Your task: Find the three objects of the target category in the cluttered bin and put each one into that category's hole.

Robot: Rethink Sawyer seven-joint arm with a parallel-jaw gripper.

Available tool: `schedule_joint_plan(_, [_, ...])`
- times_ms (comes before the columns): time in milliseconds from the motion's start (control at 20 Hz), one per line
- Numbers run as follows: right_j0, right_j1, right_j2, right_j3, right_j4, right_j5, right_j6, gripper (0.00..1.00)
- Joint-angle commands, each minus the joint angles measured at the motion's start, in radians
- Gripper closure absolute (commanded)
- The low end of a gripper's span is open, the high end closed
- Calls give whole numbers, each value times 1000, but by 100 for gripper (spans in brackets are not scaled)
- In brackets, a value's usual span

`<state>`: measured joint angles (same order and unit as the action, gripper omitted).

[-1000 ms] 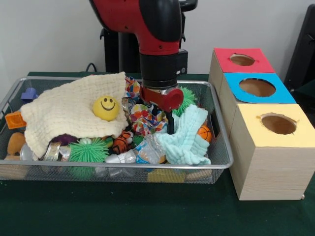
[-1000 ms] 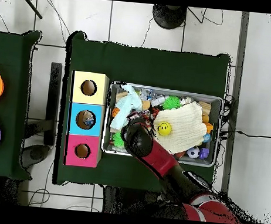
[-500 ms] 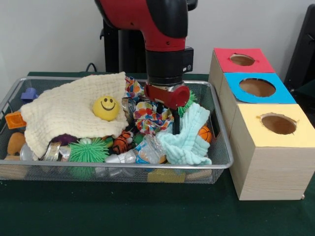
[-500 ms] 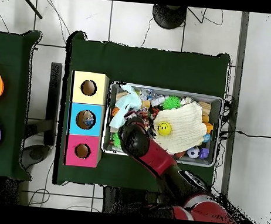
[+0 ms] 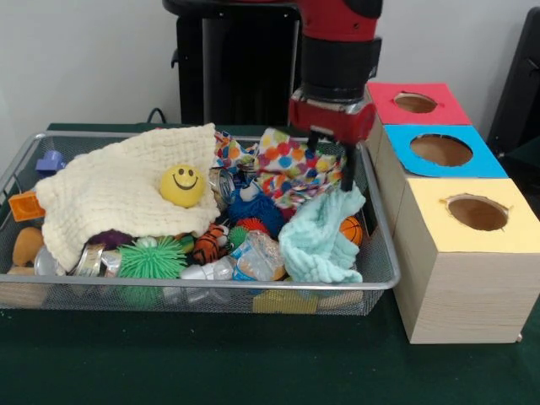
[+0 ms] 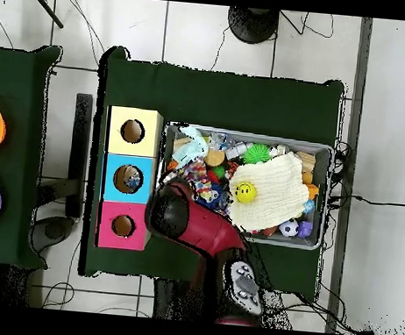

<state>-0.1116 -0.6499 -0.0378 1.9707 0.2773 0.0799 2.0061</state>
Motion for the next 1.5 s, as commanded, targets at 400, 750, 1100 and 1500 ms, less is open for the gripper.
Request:
schedule_joint_plan(400, [50,-417,-85,-178,-441,594,-327,0])
schedule_joint_plan(750, [-88,-421,55,-108,-487,562,-321,0])
schedule_joint_plan(1100, [-273,-383,331,-134,-613,453,-572,0])
schedule_joint_plan(1500, [-423,-326,569,-111,-845,435,-772,0])
